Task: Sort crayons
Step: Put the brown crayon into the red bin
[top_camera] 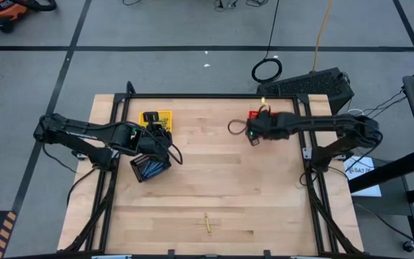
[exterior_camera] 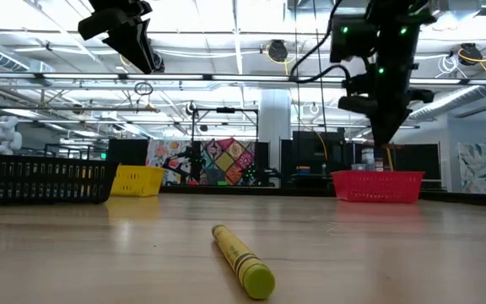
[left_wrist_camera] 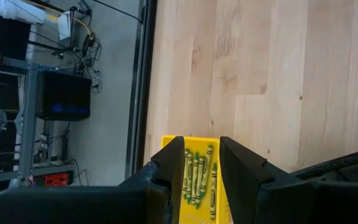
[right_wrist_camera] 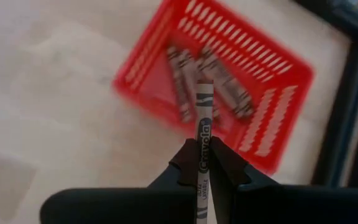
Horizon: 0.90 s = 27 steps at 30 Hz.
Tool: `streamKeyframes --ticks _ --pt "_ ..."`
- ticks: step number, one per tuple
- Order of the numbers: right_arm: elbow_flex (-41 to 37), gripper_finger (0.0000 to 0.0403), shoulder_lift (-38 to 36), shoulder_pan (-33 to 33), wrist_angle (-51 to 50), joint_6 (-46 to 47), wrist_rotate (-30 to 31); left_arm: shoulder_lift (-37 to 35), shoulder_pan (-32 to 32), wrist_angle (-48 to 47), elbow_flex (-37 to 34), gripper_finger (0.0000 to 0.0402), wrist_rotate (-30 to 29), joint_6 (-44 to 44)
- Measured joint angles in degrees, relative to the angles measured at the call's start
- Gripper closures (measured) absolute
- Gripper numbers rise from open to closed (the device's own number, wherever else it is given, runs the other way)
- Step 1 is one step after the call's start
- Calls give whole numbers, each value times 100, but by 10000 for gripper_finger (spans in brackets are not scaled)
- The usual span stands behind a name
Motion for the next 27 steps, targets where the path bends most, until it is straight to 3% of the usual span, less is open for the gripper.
streamKeyframes --ticks 6,12,21,27 --pt "1 403 0 -986 573 -1272 -50 0 0 0 0 307 0 -2" --pt "4 403 33 -1634 974 -2422 -750 0 0 1 0 307 0 -37" --pt "-236 403 118 -1820 1201 -3227 -1270 0 0 11 0 307 2 -45" --pt "-401 396 169 -1842 1582 -3476 -1240 0 0 13 0 307 2 -44"
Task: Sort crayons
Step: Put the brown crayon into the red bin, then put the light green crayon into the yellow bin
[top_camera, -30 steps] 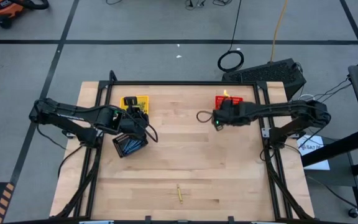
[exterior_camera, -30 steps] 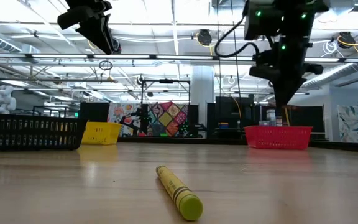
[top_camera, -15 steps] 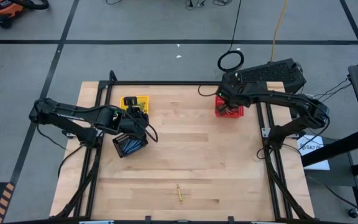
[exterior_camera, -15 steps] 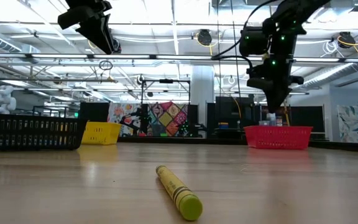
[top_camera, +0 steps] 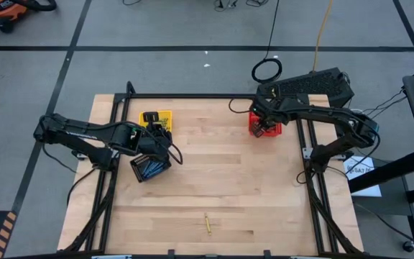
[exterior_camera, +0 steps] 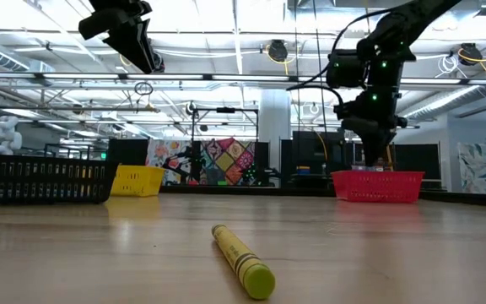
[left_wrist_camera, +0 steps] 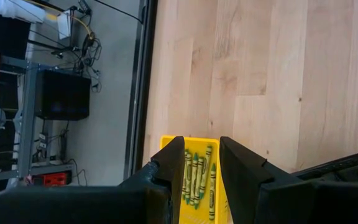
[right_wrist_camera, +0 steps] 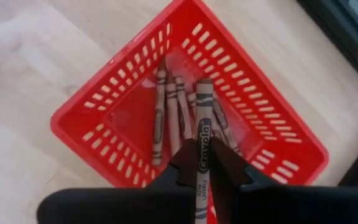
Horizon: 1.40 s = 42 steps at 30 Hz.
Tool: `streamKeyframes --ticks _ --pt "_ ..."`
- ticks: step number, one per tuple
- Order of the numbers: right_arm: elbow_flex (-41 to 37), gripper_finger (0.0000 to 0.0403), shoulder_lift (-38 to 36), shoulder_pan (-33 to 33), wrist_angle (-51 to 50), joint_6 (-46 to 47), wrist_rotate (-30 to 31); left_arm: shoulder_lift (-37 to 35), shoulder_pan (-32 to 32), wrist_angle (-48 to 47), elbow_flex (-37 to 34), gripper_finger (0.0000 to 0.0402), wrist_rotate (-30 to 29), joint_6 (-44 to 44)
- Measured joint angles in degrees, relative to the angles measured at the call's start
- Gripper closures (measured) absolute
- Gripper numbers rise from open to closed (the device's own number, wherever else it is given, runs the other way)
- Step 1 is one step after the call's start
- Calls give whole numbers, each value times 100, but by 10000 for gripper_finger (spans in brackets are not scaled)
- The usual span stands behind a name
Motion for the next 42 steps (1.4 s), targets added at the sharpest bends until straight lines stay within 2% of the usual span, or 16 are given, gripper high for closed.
streamKeyframes --ticks 13,19,21,24,28,34,38,42 --pt "-2 334 -5 2 119 45 3 0 2 2 0 307 2 3" --pt "-3 322 -16 31 233 347 -40 0 0 -2 0 307 2 4" --pt "4 321 -42 84 376 409 -258 0 0 -8 0 307 2 7" --pt "190 321 -58 258 412 642 -581 0 0 -15 0 307 2 9" --pt "426 321 -62 673 429 1231 -620 0 0 -15 0 307 2 9" --pt "482 321 -62 1400 434 2118 -1011 0 0 -17 0 307 37 13" --pt "482 321 -62 1884 434 2458 -1048 0 0 -14 0 307 490 107" --pt "482 321 -62 2236 434 2547 -1055 0 0 121 0 307 1238 535"
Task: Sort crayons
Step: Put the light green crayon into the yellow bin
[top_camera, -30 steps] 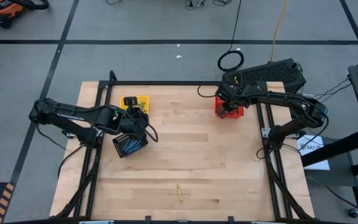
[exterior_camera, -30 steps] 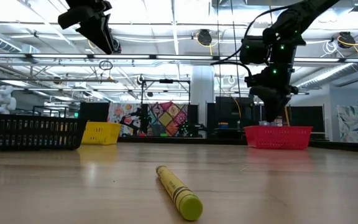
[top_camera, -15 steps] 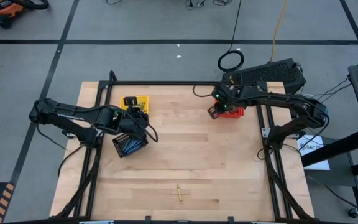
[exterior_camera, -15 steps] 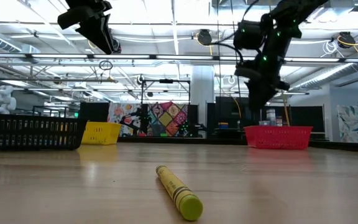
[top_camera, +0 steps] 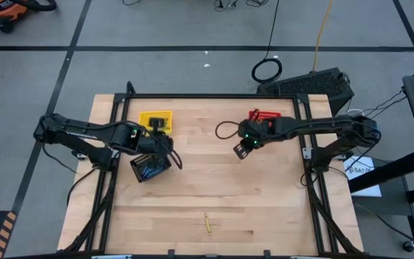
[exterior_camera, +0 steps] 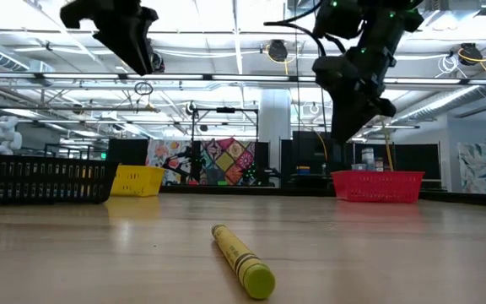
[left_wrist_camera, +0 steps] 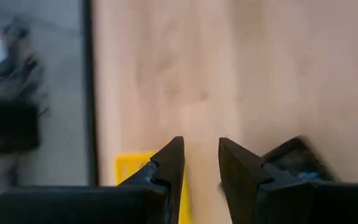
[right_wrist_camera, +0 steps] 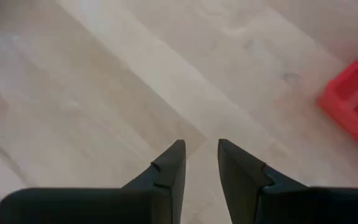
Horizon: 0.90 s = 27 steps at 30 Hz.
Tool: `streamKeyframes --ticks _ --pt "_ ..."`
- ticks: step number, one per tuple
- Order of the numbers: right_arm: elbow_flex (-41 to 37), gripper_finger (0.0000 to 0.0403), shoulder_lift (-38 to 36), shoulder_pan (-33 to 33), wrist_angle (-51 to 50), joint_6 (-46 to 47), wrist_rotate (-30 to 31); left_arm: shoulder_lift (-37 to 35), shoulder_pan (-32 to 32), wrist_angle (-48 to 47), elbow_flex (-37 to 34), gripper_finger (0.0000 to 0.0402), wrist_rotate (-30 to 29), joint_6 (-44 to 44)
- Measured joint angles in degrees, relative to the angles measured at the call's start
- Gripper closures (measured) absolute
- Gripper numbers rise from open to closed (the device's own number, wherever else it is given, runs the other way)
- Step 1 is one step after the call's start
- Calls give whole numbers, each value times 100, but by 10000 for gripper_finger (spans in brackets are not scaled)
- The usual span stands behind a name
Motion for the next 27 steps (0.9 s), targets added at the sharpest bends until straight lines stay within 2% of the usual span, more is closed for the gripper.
streamKeyframes --ticks 4,6,9,20,27 --pt "2 321 0 174 0 1 19 31 0 564 0 307 876 474" --pt "2 321 -2 200 3 -47 48 126 0 832 0 307 1446 902" --pt "2 321 0 206 3 -95 189 366 -3 1114 0 307 1973 1567" --pt "4 321 0 208 20 -124 190 1574 -407 1931 -2 307 2033 3290" --pt "4 321 0 208 24 -117 190 1965 -757 2610 -2 307 2032 4025"
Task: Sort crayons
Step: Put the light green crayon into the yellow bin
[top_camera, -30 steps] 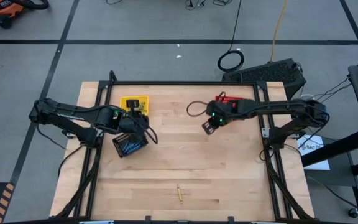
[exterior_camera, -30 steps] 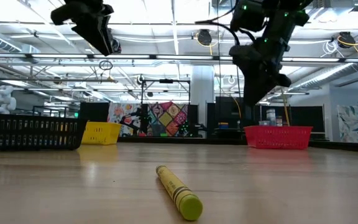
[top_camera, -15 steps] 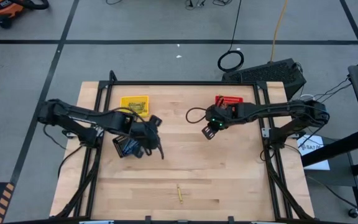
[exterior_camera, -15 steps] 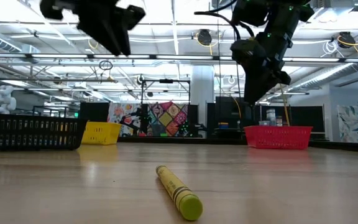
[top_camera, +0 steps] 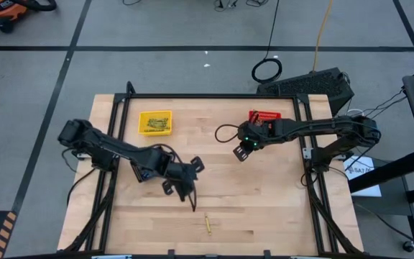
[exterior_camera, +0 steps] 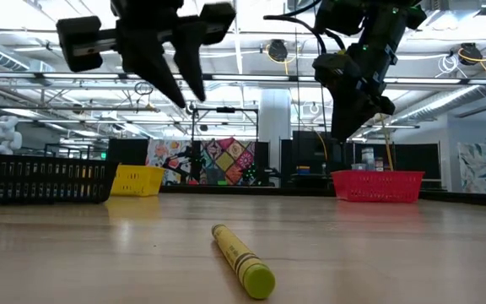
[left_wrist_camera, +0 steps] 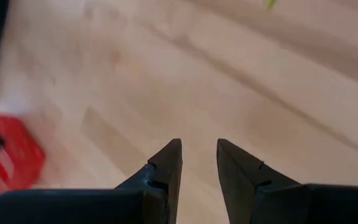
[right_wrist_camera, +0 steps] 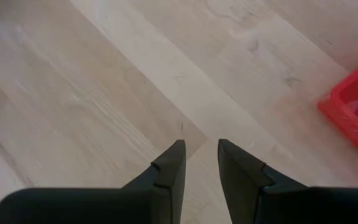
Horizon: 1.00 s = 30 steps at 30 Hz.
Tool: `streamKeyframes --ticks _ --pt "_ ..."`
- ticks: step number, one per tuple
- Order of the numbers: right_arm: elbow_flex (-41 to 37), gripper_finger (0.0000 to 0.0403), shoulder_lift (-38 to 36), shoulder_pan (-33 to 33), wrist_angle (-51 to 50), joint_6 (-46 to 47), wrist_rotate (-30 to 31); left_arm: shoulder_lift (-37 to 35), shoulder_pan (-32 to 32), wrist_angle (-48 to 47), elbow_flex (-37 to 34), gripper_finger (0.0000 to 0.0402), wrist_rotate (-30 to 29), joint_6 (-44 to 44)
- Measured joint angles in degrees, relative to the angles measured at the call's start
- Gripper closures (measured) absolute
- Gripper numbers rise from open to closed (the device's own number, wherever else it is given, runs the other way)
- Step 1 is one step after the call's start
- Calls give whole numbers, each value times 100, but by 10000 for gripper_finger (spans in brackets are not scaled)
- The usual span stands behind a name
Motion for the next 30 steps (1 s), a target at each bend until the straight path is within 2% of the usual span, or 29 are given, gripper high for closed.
streamKeyframes --ticks 2,7,18,24,30 --pt "0 321 0 0 9 22 17 34 -81 162 0 307 91 147" --pt "0 321 0 0 135 298 299 100 -232 648 0 307 758 166" --pt "0 321 0 0 310 1184 300 359 -530 963 -4 307 1019 481" --pt "4 321 0 0 546 1445 304 693 -609 1703 8 307 1039 575" --pt "4 321 29 0 644 1537 323 1002 -735 1692 19 307 1062 566"
